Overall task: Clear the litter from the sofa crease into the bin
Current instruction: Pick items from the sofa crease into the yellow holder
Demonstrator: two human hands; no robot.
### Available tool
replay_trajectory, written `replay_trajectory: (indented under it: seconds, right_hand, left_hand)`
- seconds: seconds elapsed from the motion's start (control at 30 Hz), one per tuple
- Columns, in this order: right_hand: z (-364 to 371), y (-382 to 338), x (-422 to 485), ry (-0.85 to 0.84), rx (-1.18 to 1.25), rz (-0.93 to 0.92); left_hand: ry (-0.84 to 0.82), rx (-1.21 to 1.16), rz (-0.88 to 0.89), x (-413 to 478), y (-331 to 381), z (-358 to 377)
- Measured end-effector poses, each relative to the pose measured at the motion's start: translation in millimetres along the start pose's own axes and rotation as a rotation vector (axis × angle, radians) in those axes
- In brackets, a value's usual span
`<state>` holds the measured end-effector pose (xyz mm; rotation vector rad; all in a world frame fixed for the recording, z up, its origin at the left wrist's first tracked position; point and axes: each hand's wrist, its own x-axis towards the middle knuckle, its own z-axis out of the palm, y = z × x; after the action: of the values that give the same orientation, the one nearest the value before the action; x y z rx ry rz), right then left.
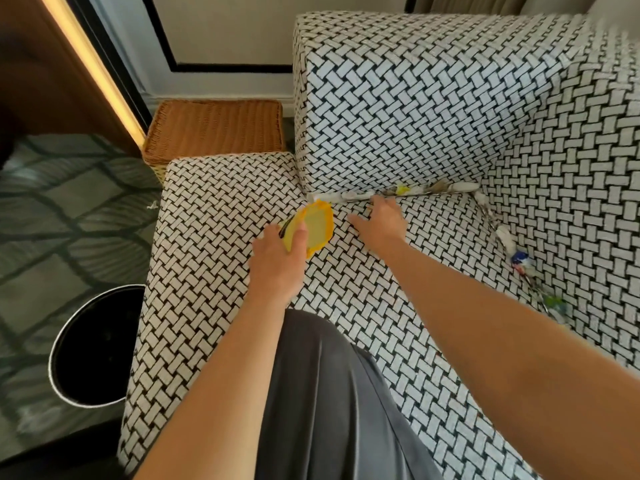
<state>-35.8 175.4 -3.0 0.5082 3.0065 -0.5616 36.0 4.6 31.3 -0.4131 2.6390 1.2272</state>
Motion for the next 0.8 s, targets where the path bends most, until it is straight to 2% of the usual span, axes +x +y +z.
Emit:
replay_trajectory:
  seconds: [0.37,0.8]
  right_hand:
    - [14.9,-18.0,19.3,0.133,-0.016,0.18]
    - [9.6,-19.1,31.8,0.103,-0.124,0.086]
  left_hand:
    - [-0.011,-0.096,0.005,6.2,-4.8,1.1]
    - [-0.006,-0.152,-0.003,8.5,-8.0,1.4]
